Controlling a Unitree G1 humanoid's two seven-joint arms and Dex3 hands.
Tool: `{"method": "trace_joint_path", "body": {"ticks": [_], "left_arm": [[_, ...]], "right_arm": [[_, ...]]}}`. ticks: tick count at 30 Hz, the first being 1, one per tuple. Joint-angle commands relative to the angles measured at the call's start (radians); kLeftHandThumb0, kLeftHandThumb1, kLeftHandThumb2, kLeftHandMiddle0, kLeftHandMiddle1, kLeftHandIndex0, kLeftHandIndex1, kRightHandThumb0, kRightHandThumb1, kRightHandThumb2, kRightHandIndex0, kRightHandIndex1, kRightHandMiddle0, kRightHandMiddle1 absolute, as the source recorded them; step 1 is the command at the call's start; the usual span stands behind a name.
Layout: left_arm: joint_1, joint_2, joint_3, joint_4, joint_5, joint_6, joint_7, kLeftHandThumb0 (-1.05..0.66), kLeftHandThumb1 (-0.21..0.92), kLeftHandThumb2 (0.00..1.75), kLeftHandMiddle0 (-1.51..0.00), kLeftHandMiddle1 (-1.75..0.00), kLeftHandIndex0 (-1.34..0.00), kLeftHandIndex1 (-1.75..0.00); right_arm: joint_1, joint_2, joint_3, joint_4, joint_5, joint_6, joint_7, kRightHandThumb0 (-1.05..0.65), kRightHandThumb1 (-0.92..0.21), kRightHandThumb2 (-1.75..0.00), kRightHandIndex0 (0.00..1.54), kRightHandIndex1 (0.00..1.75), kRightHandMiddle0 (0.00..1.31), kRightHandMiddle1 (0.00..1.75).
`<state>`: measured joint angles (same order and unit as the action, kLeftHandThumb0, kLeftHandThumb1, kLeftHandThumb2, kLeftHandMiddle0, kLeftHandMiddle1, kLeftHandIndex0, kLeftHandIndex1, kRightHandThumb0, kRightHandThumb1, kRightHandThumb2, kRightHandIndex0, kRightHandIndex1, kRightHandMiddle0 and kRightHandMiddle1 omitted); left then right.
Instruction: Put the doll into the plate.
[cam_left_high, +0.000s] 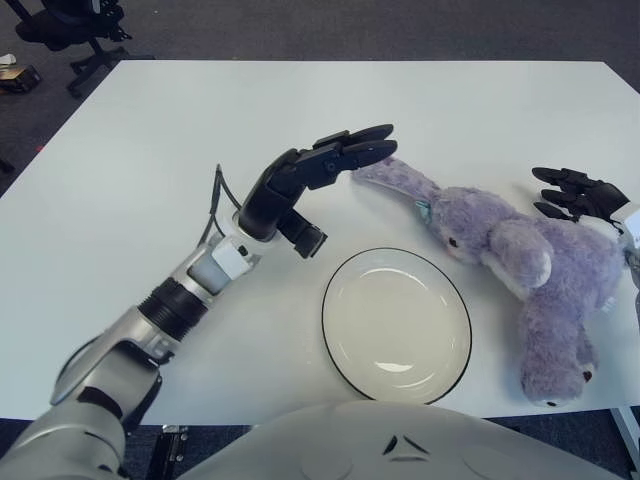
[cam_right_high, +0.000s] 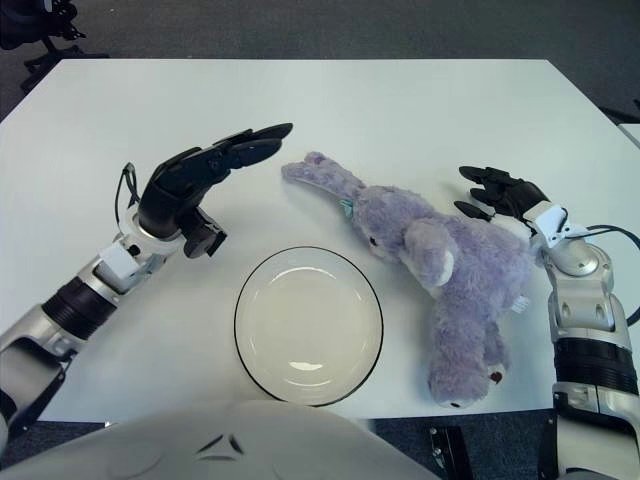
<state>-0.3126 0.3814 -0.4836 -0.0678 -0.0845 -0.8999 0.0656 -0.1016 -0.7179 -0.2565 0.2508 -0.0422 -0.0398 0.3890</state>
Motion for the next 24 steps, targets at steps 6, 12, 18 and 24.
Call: {"method": "trace_joint_path", "body": {"ticks": [6,12,18,24], "left_arm": [[0.124,-0.118,0.070,-0.121,0.080,0.112,-0.043,-0.57,0.92,0.86,-0.76,-0.05,-0.70,-0.11],[0.197,-0.198,0.096,-0.243,0.204,0.257,-0.044,-0.55,0.92,0.84,-0.80,-0.06,-0.74,-0.16],[0.229,-0.257,0.096,-0.291,0.269,0.339,-0.054,-0.49,0.92,0.77,-0.83,-0.39,-0.71,-0.84],[0.240,-0.282,0.106,-0.301,0.279,0.351,-0.077,-0.48,0.92,0.76,-0.79,-0.53,-0.70,-0.94]], "right_arm": [[0.014,-0.006,0.003,-0.001,-0.001,0.023,0.007,-0.71,-0.92,-0.38,0.46,0.00,0.40,0.00],[0.016,-0.006,0.003,-0.001,-0.002,0.022,0.006,-0.71,-0.92,-0.38,0.46,0.00,0.40,0.00],[0.016,-0.006,0.004,0.003,-0.003,0.016,0.005,-0.70,-0.92,-0.38,0.46,0.00,0.40,0.00],[0.016,-0.007,0.004,0.003,-0.003,0.015,0.005,-0.70,-0.92,-0.38,0.46,0.00,0.40,0.00]]}}
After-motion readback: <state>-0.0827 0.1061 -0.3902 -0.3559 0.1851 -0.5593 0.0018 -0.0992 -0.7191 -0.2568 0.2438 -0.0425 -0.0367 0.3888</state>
